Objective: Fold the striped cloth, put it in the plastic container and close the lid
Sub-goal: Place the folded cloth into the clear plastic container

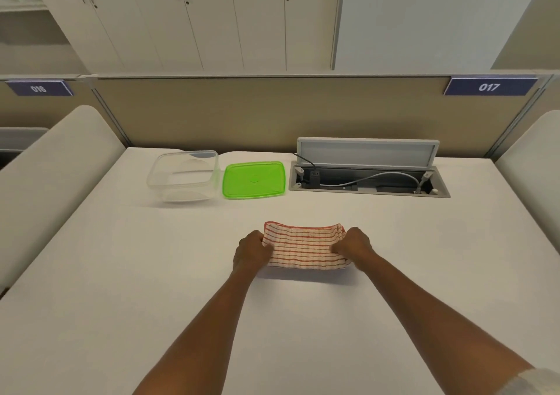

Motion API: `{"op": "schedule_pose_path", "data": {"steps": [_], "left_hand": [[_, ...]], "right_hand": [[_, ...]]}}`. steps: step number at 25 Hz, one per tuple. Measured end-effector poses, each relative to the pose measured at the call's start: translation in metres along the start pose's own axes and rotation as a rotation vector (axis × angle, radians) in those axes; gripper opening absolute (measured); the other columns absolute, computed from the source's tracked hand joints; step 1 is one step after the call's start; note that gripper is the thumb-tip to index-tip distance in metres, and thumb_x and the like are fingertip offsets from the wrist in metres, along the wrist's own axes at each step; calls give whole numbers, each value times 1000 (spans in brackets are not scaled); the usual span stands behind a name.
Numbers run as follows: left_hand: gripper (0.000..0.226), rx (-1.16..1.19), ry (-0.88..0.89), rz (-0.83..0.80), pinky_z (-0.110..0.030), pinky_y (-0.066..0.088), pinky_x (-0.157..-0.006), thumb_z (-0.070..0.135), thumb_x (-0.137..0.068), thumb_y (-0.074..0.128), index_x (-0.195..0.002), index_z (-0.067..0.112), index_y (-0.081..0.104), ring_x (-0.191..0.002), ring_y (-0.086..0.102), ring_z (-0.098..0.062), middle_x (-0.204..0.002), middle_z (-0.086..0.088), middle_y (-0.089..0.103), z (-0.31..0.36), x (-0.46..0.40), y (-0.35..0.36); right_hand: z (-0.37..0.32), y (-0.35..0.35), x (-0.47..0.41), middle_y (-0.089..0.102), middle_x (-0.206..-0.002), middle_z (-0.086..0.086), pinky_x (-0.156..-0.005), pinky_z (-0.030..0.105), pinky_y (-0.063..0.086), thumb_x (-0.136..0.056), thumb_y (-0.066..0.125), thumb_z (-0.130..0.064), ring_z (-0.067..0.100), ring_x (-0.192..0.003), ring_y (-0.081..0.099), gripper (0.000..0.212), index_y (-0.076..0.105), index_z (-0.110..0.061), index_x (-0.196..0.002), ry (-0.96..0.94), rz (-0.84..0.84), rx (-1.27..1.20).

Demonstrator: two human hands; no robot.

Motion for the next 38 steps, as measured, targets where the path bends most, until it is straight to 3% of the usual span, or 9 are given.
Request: {"op": "schedule_pose_path", "data": {"steps": [3,8,14,18,23,30,35,38], "left_hand": [[20,7,12,45,-32,43,-75,30,-87,56,-100,16,60,-100,62,-31,-107,-9,68,-11,-7,-34],[21,23,33,141,-33,43,-76,30,-86,57,-102,17,61,-100,62,-32,-106,-9,69,-28,-31,-103],[23,-17,71,264,-32,44,-73,32,-90,58,-105,15,62,-95,64,-29,-106,-8,70,-53,-81,-196],[29,-19,78,315,-29,44,-69,35,-92,59,-112,14,61,-84,61,-20,-109,-6,70,-73,-129,-248],[26,-5,51,385,-29,42,-71,34,-90,62,-109,16,64,-94,66,-26,-109,-7,71,-105,-195,-299],[31,13,-12,366,-27,45,-69,37,-92,60,-114,15,64,-96,68,-25,-113,-7,70,-142,-262,-307],[32,-9,-16,338,-25,47,-65,39,-92,59,-112,16,63,-89,69,-22,-109,-5,71,-152,-280,-289],[34,-160,23,384,-30,53,-72,42,-91,60,-112,16,67,-89,68,-23,-108,-4,71,-150,-279,-283]], "right_hand": [[-41,5,1,66,-117,11,-74,30,55,-78,79,-16,24,-95,65,45,60,-5,-117,-78,-48,-20],[-122,16,1,68,-119,10,-93,42,55,-73,80,-14,28,-108,64,49,65,-7,-119,-201,-42,-63],[-223,50,0,68,-117,11,-90,42,55,-78,74,-12,28,-107,63,36,64,-8,-113,-309,-58,-117],[-294,81,-6,65,-119,11,-88,40,56,-82,66,-8,28,-108,63,38,58,-8,-119,-346,-74,-138],[-369,116,-24,67,-117,14,-84,34,51,-76,68,-9,30,-108,62,41,61,-6,-117,-408,-3,-133],[-410,179,-62,63,-123,17,-90,33,47,-78,70,-13,32,-116,57,46,56,-5,-122,-373,41,-103],[-415,201,-79,63,-124,18,-94,38,48,-80,67,-15,35,-118,56,46,54,-6,-123,-366,115,50],[-411,205,-80,66,-119,17,-89,38,50,-78,67,-16,36,-114,59,43,56,-6,-119,-404,142,177]]}}
Point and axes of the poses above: each hand's wrist, its own x-axis away from the middle knuckle, its own y-axis out of the palm, z = x × y, the point moved 7 cm from there along -x, towards the middle knuckle
